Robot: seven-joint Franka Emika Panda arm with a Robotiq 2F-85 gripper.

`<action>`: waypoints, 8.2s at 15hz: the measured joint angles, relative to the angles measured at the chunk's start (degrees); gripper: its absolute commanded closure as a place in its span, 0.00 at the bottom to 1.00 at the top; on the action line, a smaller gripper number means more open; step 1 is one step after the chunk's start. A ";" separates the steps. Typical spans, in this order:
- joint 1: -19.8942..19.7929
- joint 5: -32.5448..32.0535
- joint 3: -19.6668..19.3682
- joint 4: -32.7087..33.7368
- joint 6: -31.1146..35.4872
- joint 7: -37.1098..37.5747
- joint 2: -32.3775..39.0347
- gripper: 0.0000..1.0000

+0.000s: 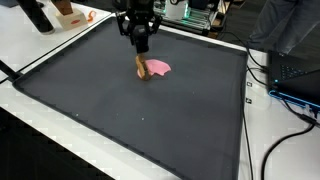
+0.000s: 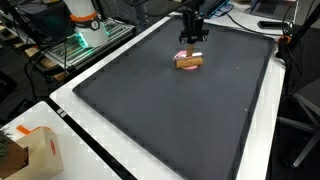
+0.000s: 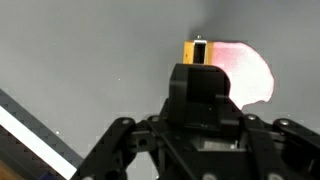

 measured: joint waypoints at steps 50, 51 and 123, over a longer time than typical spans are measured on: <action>2.65 7.95 1.38 -0.33 -19.50 15.03 -21.64 0.50; 2.65 7.96 1.38 -0.34 -19.51 15.05 -21.64 0.50; -15.30 39.89 -9.51 11.77 -20.06 -15.96 3.97 0.75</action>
